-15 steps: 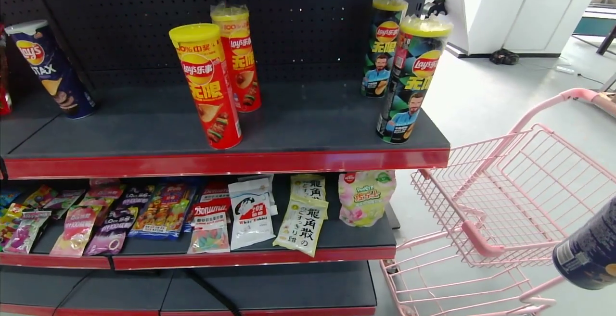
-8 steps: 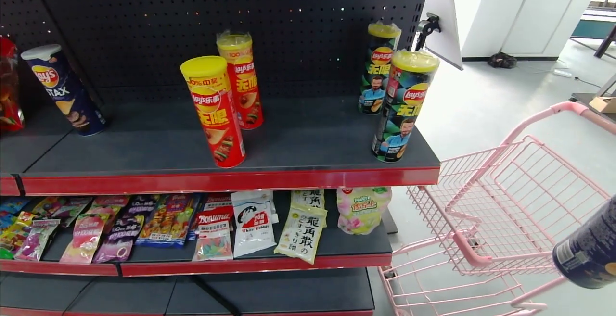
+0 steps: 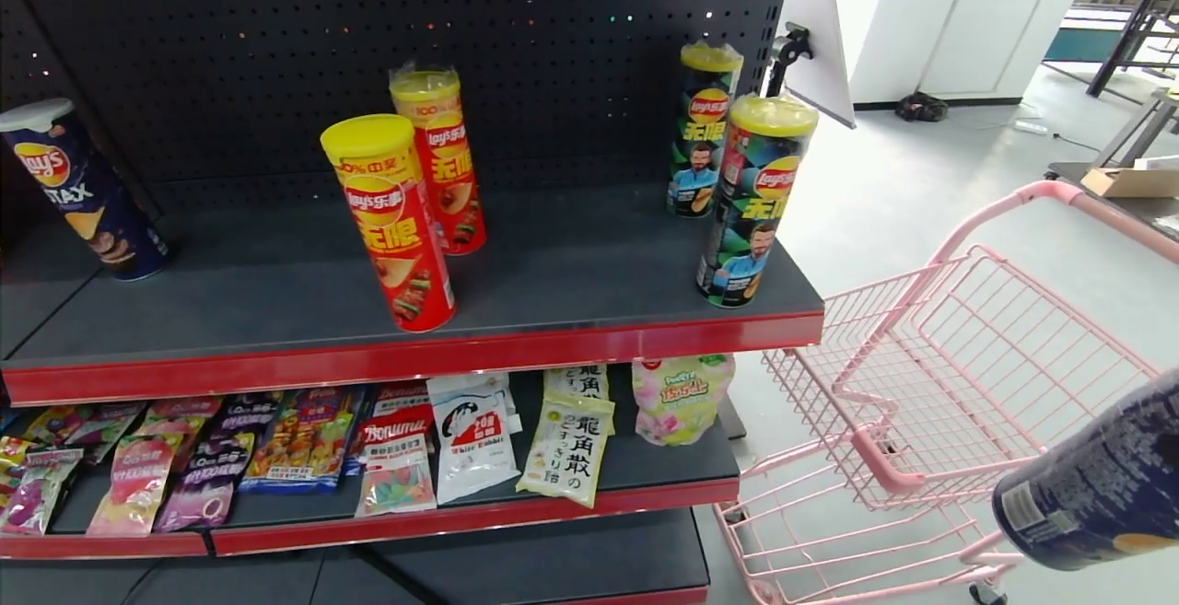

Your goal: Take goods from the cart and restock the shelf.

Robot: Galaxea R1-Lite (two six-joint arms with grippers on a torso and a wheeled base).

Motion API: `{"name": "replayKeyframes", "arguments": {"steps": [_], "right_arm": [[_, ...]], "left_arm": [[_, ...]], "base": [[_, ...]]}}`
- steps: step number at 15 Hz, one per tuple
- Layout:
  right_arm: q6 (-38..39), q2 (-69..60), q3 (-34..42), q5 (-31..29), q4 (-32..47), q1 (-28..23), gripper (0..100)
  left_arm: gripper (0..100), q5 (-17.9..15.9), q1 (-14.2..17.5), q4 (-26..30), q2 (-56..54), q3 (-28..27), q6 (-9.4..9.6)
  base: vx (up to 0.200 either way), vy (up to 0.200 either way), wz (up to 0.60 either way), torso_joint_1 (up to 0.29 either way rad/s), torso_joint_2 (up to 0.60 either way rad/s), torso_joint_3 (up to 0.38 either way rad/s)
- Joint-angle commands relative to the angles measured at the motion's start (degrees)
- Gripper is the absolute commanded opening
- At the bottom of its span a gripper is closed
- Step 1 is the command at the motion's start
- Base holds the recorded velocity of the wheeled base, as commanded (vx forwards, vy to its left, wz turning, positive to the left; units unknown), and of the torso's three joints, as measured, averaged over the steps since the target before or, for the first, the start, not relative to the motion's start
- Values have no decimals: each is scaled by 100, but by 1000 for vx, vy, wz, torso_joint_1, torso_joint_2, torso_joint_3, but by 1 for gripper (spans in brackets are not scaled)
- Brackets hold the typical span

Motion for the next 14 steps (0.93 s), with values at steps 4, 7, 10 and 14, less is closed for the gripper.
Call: {"name": "replayKeyframes", "arguments": {"steps": [4, 7, 10, 14], "right_arm": [[17, -85, 217, 131, -13, 42, 0], [17, -323, 428, 597, 4, 77, 0], [8, -375, 454, 606, 4, 77, 0], [-1, -472, 551, 606, 13, 129, 0]], "left_arm": [[100, 5, 2, -5, 26, 16, 5], [100, 5, 11, 3, 17, 16, -4], [100, 5, 2, 3, 17, 16, 5], [100, 14, 11, -5, 8, 16, 5]], "base": [[0, 200, 0, 4, 1, 5], [0, 200, 0, 6, 2, 7], [0, 200, 0, 6, 5, 2], [0, 200, 0, 1, 4, 2]]}}
